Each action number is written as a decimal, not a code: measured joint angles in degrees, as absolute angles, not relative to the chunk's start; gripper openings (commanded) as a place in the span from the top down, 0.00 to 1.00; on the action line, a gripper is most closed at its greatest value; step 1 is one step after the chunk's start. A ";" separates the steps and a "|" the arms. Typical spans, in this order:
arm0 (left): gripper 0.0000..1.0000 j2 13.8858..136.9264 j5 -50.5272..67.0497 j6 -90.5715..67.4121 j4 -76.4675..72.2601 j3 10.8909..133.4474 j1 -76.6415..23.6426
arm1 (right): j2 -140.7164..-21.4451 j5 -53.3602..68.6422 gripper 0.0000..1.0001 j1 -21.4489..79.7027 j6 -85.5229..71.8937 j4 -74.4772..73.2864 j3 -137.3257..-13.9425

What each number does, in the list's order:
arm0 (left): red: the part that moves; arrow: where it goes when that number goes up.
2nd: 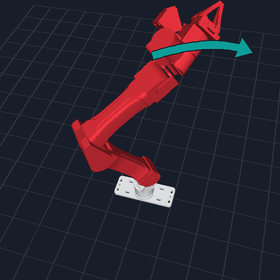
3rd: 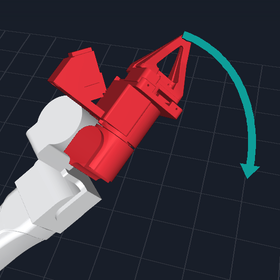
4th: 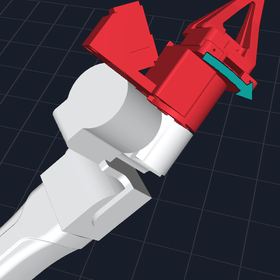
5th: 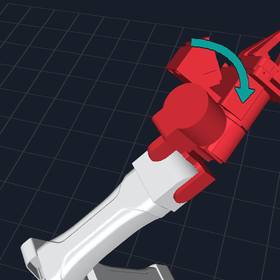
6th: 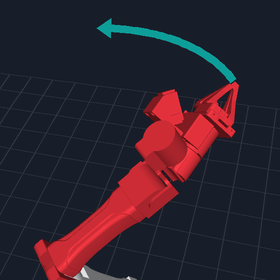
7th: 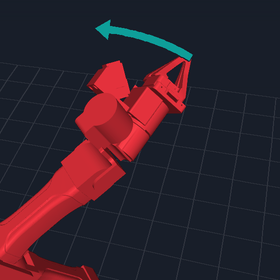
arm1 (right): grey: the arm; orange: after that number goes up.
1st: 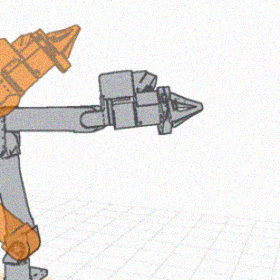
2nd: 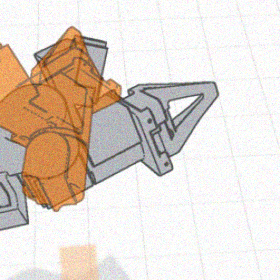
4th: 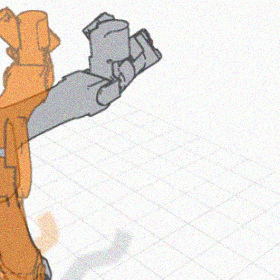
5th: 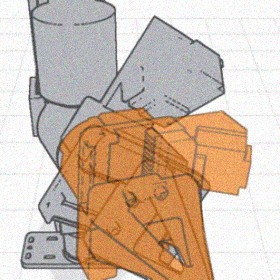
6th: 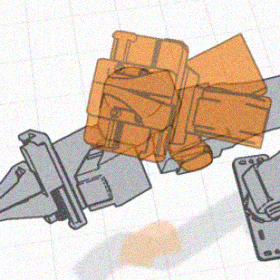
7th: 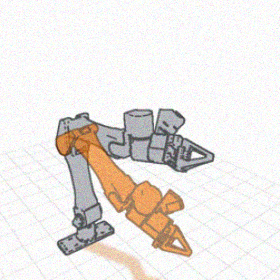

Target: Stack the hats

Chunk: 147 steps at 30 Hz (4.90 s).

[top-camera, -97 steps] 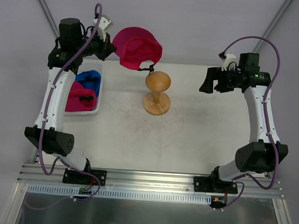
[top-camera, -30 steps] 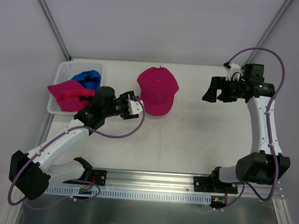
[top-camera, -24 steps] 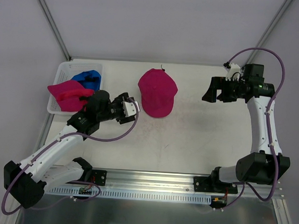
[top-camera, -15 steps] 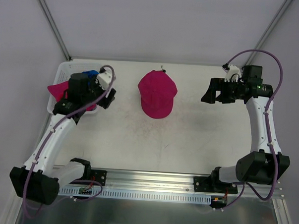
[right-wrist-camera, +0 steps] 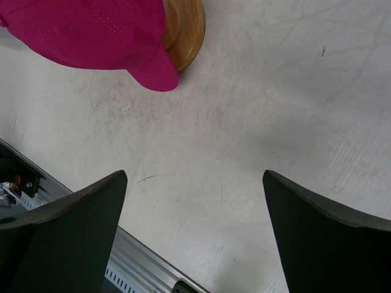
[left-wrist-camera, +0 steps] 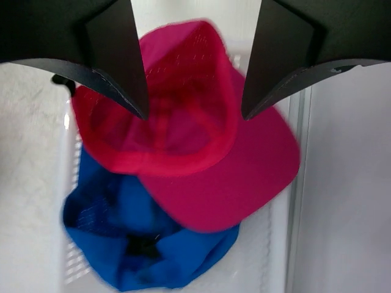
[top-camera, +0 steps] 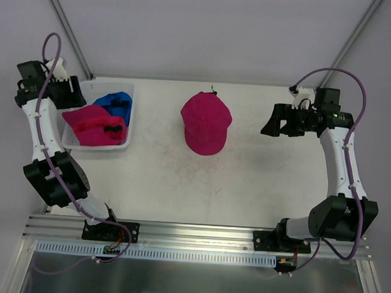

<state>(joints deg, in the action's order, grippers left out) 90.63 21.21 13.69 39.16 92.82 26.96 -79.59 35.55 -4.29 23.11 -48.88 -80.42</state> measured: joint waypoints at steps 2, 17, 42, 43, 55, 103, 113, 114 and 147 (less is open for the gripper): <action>0.42 91.44 21.15 11.16 41.10 92.79 30.72 | -79.59 35.79 0.00 -4.29 22.79 -48.14 -79.57; 0.41 88.20 14.59 -7.86 45.04 86.26 35.27 | -80.27 36.40 0.01 -4.32 21.54 -44.77 -72.86; 1.00 103.68 11.49 -17.08 43.24 93.67 32.18 | -83.02 37.21 0.01 -7.88 21.67 -42.81 -69.08; 1.00 103.53 12.03 -16.88 42.65 94.19 31.35 | -83.02 37.41 0.01 -8.01 21.67 -42.78 -69.08; 1.00 87.05 31.40 -4.19 30.24 90.74 22.11 | -80.62 42.98 0.00 -8.82 24.82 -45.93 -79.99; 0.01 57.45 33.89 7.70 11.31 79.46 -15.77 | -82.59 19.70 1.00 33.19 16.97 -11.11 -99.63; 0.01 59.68 30.68 -17.52 10.83 84.99 -14.33 | -78.67 10.87 1.00 33.82 41.54 10.68 -91.72; 0.01 60.77 32.62 -21.12 10.59 86.15 -13.30 | -77.80 11.22 1.00 33.91 44.69 13.47 -89.27; 0.86 82.96 49.56 -76.44 -6.63 85.36 -12.78 | -71.59 16.82 1.00 37.69 77.65 37.67 -61.32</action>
<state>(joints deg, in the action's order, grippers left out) 82.96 49.56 -76.44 -6.63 85.36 -12.78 -71.59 16.82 37.69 77.65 37.67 -61.32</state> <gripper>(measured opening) 0.245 0.033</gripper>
